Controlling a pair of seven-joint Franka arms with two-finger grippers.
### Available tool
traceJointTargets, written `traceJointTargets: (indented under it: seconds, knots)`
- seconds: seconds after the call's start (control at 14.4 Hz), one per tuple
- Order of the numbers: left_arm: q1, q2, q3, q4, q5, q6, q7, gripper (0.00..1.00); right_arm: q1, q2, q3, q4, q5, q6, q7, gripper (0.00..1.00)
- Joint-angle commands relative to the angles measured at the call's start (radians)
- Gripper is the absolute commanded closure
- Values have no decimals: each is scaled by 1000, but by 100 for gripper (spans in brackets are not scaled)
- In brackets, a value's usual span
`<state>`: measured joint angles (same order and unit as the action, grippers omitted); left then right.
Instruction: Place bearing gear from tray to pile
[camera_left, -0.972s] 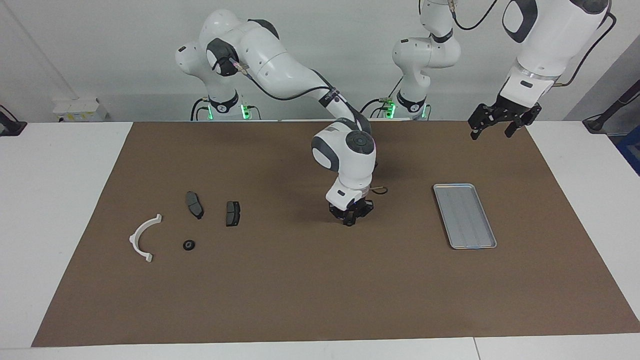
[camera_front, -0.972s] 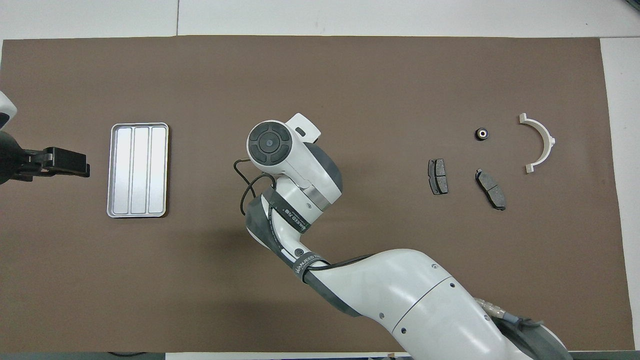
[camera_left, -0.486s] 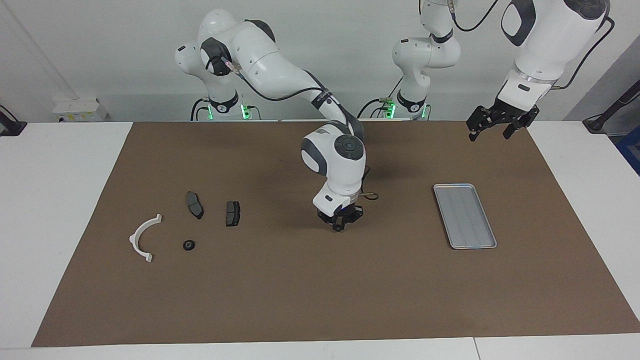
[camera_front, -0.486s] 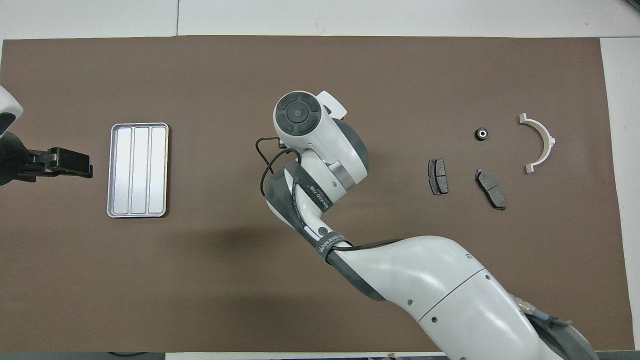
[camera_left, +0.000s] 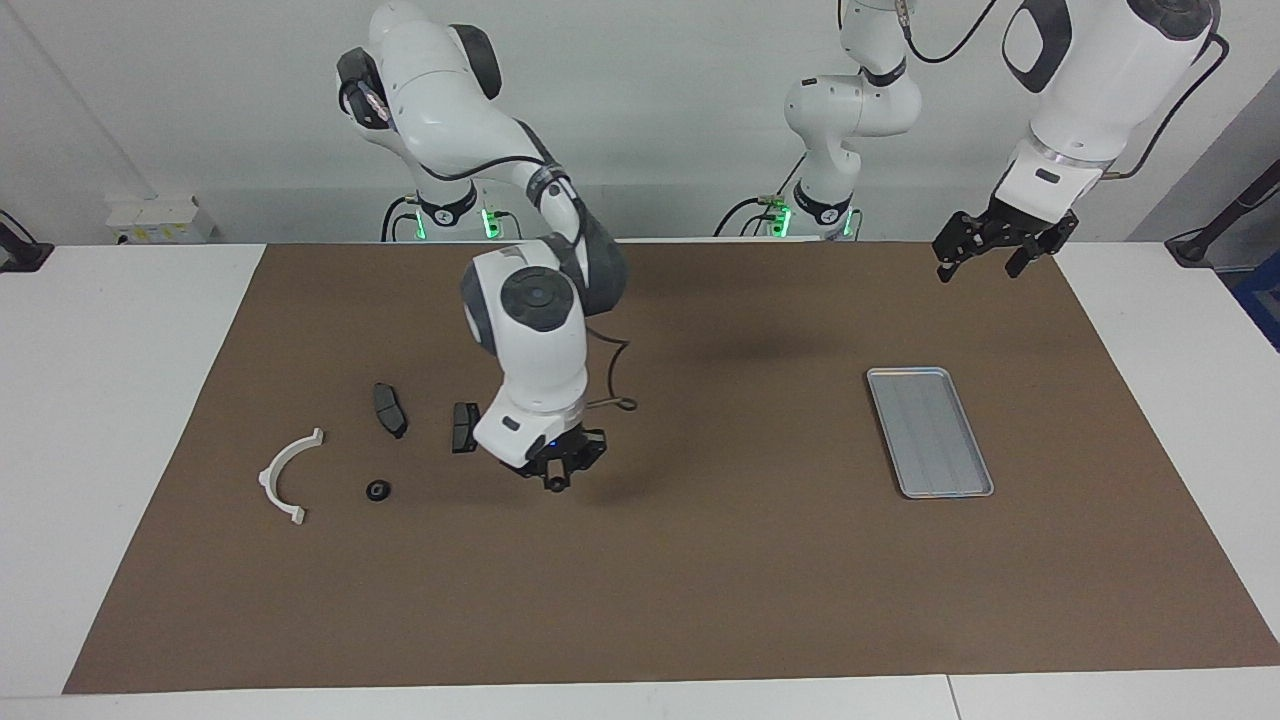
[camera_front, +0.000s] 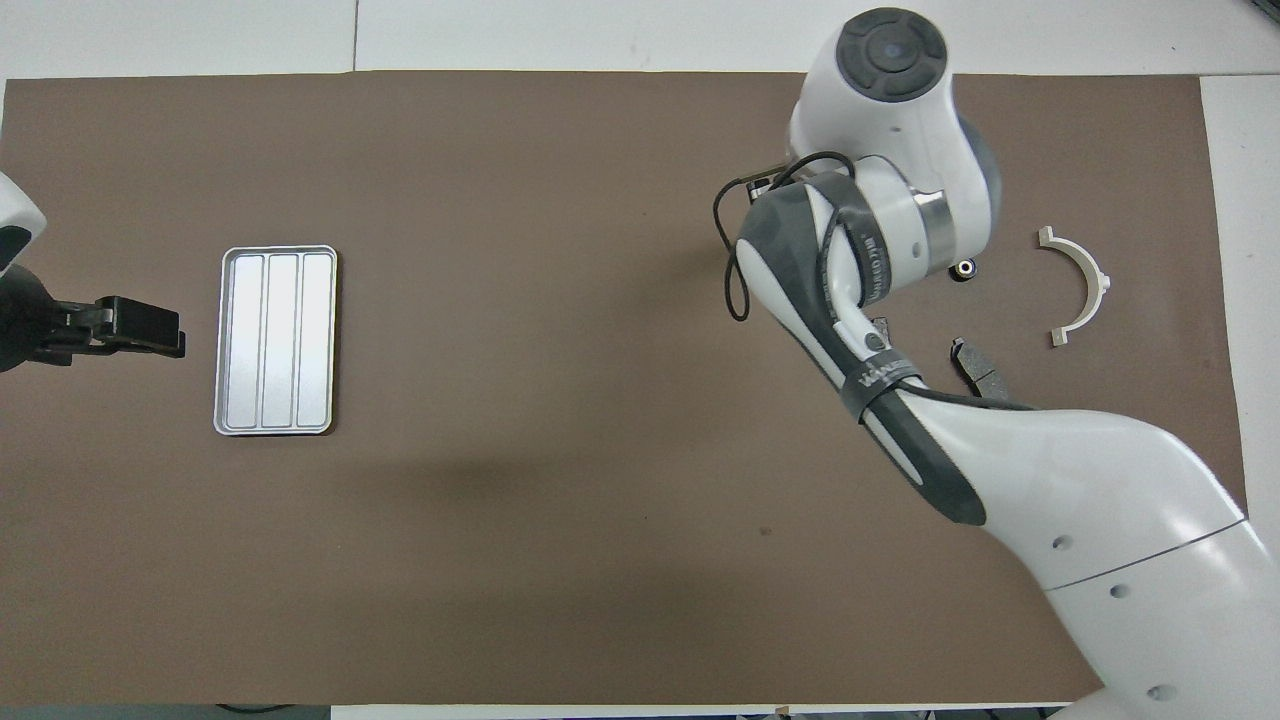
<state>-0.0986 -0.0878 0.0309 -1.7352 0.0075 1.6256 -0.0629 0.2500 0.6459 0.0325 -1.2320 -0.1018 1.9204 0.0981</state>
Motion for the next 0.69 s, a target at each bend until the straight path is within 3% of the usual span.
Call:
traceJointTargets:
  seconds: [0.0,0.21,0.42,0.62]
  knots:
    - [-4,-9,4,-6,11,-12,6,0,-101,-40,21,-87,-1,11,-161,100]
    - [-4,-9,4,-6,11,-12,8,0,-155,-92,20,-220,1,52,-224,100]
    - [-4,-9,4,-6,11,-12,6,0,-170,-161,20,-410,1,187,-233,100]
    - [-4,-9,4,-6,11,-13,8,0,-175,-190,20,-509,1,278,-232,100]
